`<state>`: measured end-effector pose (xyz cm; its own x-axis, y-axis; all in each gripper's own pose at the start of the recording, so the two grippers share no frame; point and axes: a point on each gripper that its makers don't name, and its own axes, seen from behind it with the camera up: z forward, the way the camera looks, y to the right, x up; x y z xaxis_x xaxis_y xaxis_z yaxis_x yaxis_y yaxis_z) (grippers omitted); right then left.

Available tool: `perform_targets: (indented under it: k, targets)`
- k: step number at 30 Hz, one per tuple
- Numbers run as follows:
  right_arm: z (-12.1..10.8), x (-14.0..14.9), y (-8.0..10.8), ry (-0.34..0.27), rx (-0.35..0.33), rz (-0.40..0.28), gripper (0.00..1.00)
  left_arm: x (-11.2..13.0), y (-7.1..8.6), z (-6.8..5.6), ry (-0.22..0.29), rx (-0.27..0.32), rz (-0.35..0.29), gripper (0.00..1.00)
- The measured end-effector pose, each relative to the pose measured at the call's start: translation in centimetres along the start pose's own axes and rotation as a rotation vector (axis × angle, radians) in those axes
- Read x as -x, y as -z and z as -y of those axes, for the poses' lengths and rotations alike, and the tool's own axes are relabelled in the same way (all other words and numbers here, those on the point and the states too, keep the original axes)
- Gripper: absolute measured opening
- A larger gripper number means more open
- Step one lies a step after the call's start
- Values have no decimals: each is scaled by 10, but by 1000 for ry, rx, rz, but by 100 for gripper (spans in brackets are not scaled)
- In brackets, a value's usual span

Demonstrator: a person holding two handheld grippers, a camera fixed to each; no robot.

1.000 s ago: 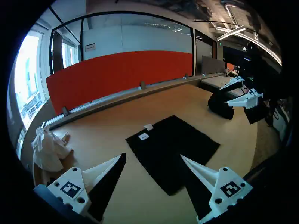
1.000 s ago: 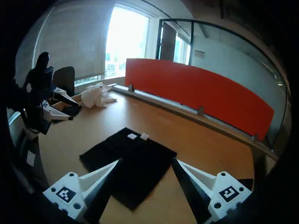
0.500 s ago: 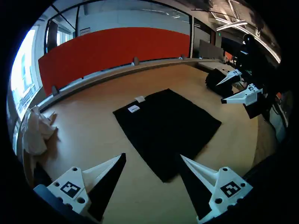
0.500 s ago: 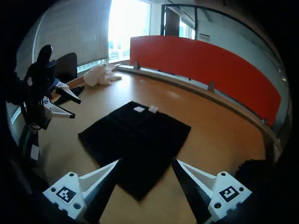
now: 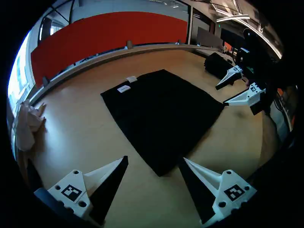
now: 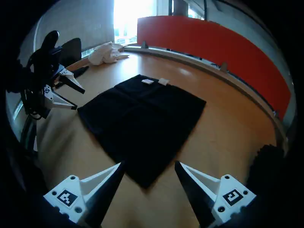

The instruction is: Fold towel

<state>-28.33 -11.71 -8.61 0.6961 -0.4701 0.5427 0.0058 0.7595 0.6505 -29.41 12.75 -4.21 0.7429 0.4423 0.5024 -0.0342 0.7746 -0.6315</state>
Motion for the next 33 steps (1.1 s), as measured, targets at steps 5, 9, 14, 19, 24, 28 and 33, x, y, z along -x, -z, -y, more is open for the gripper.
perform_targets:
  k: [5,9,14,19,24,28,33]
  targets:
    - [0,14,-5,3,-5,24,100,5,-7,-4,-8,15,16,97]
    - [0,18,-8,4,-11,36,100,7,-11,-6,-13,20,23,97]
    - [-1,22,-10,5,-14,42,100,12,-16,-7,-17,23,37,97]
    - [-1,26,-9,20,-14,50,100,16,-19,-9,-22,29,49,97]
    - [0,29,-9,27,-20,56,99,20,-21,-10,-35,24,54,96]
    - [2,30,-9,22,-29,55,96,20,-22,-11,-52,12,55,95]
    - [4,29,-10,22,-46,56,87,21,-22,-10,-45,1,59,94]
